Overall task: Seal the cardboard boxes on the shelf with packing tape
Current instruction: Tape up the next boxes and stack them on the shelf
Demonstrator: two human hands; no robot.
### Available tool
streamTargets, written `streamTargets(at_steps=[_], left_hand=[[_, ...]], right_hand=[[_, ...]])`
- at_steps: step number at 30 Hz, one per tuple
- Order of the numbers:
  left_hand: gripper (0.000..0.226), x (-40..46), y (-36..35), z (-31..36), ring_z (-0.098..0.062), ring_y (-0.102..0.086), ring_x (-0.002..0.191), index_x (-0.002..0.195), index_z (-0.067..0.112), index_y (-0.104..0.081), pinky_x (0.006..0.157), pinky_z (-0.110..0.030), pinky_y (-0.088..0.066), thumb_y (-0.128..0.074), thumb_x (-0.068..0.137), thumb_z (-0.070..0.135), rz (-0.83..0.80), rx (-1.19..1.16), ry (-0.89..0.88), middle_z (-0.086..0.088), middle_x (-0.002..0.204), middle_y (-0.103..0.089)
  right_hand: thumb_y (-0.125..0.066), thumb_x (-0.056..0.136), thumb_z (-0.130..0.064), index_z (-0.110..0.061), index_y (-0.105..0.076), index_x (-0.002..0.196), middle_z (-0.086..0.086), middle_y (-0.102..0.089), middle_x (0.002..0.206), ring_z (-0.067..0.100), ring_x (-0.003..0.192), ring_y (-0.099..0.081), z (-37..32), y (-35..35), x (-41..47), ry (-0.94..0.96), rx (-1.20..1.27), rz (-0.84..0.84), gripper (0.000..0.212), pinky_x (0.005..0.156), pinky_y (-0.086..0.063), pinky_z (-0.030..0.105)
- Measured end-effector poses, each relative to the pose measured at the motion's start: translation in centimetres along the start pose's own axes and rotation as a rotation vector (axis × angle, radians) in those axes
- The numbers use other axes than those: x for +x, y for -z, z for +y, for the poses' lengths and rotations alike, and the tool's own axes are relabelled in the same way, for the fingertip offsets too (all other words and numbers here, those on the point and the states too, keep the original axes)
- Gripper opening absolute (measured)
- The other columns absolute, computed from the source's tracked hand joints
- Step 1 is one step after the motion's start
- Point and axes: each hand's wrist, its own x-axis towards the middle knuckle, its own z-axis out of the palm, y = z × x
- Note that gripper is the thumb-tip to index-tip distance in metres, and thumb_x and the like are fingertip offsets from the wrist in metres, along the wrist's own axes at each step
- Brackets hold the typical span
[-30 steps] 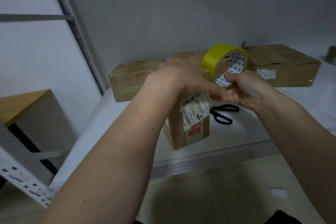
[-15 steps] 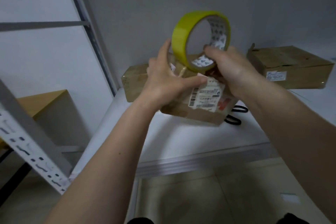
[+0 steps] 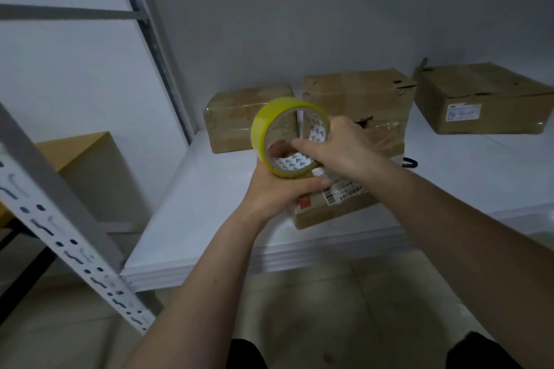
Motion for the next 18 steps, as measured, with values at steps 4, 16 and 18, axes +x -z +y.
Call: streamTargets(at_steps=[4,16,18], left_hand=[[0.076,0.3,0.1,-0.3,-0.005,-0.069,0.098,0.120,0.014,-0.061,0.081,-0.026,-0.056,-0.096,0.052,0.013,-0.011,0.011,0.020,0.007,0.108,-0.069],[0.072,0.5,-0.1,-0.9,-0.004,-0.051,0.121,0.104,0.041,-0.067,0.104,-0.037,-0.048,-0.090,0.036,0.046,-0.001,0.065,-0.018,0.010,0.129,-0.046],[0.081,0.6,-0.1,-0.9,-0.003,-0.051,0.120,0.112,0.037,-0.066,0.104,-0.037,-0.048,-0.091,0.035,0.045,0.006,0.070,-0.015,0.010,0.130,-0.045]], right_hand=[[-0.055,0.091,-0.043,-0.013,-0.057,0.072,0.006,-0.059,0.089,0.029,0.098,-0.059,0.2,-0.1,0.4,-0.047,-0.094,0.035,0.035,0.080,-0.051,0.041],[-0.054,0.096,-0.025,0.001,-0.065,0.101,0.017,-0.068,0.102,0.027,0.085,-0.067,0.8,3.1,0.3,-0.137,0.027,0.011,0.029,0.068,-0.052,0.033],[-0.054,0.096,-0.024,-0.003,-0.065,0.099,0.012,-0.068,0.098,0.017,0.074,-0.063,1.1,3.7,0.5,-0.142,0.022,0.033,0.024,0.062,-0.046,0.025]])
